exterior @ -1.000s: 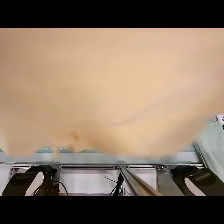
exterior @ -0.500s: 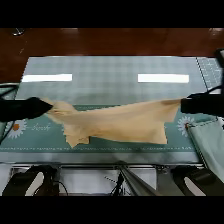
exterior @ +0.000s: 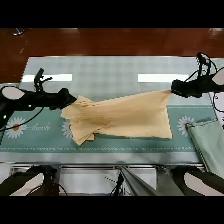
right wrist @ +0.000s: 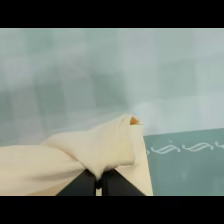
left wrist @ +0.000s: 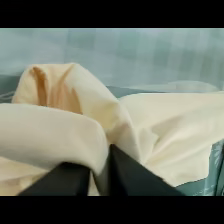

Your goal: Fold the shirts.

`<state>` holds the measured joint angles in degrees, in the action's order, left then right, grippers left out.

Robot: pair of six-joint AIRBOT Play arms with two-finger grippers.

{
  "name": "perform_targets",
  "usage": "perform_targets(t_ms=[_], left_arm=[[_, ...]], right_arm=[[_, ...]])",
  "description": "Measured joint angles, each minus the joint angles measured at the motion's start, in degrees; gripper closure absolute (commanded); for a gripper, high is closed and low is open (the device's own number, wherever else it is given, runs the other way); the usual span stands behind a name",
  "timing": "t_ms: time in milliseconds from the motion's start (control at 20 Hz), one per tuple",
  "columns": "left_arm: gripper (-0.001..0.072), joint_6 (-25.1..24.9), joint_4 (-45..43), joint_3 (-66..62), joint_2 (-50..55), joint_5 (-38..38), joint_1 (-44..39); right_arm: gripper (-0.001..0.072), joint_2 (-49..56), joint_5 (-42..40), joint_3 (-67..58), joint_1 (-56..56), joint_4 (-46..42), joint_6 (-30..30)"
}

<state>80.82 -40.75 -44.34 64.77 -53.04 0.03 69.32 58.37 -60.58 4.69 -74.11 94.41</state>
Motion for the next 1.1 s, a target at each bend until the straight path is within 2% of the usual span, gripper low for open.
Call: perform_targets(t_ms=[50,200,350,500,600,850,1100], left_arm=[[0.0004,-0.5,1.4,-1.1,1.5,0.2,-0.2],[0.0004,-1.6,0.7,-5.9,3.7,-4.3,2.0],[0.0005,-1.9,-5.3,-9.1,3.1,-11.7,8.3],[0.0005,-1.9,-11.5,-5.6,0.3,-16.2,16.6],[0.0005,-2.2,-12.3,-0.5,-0.8,-17.4,20.7],[0.0006,-5.0,-4.9,12.0,-1.2,-11.5,24.3],[0.0010,-10.8,4.4,15.5,1.7,-3.0,19.8]], right_arm=[[0.0081,1.6,0.1,-1.0,0.7,1.9,-0.8],[0.0094,4.5,2.4,-4.9,3.0,6.0,-4.6],[0.0094,4.5,6.6,-7.2,7.7,2.7,-6.6],[0.0094,2.5,8.7,-3.2,14.1,-0.6,-7.5],[0.0095,0.8,7.5,3.1,17.8,0.7,-7.8],[0.0095,-1.0,2.8,16.3,20.0,12.6,-12.9],[0.0095,-1.3,-0.4,19.7,15.3,17.5,-15.7]])
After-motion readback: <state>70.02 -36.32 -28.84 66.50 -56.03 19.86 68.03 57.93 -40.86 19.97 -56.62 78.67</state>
